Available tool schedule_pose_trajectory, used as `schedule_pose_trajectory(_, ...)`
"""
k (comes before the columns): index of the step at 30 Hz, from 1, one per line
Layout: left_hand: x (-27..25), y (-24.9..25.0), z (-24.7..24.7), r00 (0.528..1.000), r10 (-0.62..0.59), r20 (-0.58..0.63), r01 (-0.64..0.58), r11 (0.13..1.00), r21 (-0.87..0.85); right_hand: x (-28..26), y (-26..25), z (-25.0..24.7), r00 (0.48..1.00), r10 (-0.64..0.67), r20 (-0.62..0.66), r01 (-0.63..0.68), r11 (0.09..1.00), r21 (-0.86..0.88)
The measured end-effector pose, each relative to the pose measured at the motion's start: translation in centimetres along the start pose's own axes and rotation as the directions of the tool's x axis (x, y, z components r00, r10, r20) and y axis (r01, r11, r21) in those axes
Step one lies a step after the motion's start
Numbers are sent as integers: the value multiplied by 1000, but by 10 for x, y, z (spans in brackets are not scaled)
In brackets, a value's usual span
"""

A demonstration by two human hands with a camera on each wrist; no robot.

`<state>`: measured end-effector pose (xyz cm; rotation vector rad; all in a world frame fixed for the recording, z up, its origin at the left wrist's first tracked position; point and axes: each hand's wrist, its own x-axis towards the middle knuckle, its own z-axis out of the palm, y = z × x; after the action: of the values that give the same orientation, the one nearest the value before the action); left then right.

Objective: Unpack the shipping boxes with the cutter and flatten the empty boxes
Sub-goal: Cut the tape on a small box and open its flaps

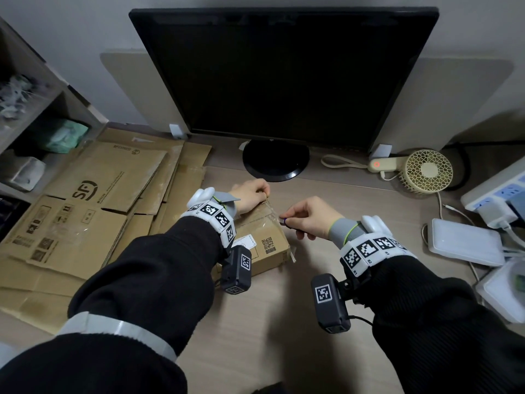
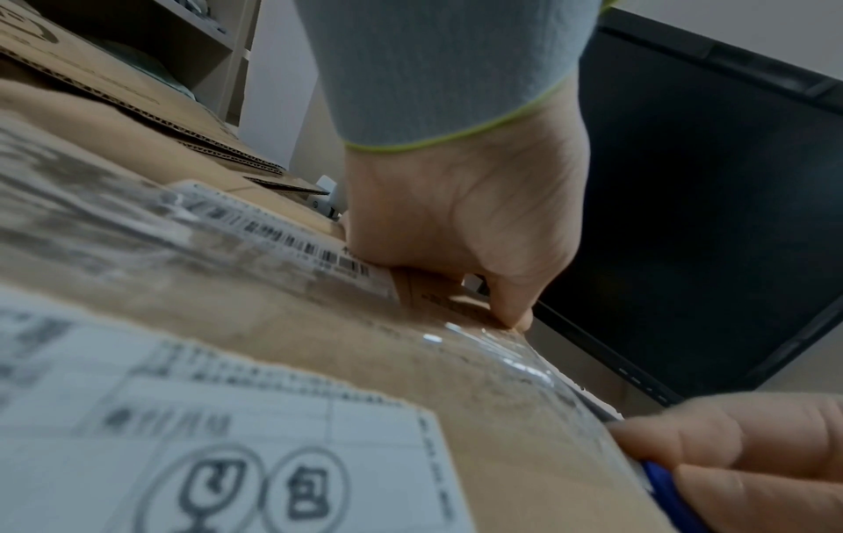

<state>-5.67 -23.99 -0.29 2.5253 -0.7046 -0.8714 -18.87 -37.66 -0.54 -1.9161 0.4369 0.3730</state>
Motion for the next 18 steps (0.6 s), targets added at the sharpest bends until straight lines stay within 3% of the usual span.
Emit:
schedule_pose_trajectory(7, -2, 2, 1, 999, 19, -29, -19, 1000, 0, -10, 9, 5, 1000, -1, -4, 1, 998, 56)
schedule_pose_trajectory(12, -5, 5, 2, 997, 26, -77, -26, 1000, -4, -17, 5, -6, 997, 69, 26, -69, 998, 15)
schedule_pose_trajectory(18, -4, 10, 4, 961, -161, -227, 151, 987, -62, -18, -15, -23, 959, 42, -279, -36, 999, 26)
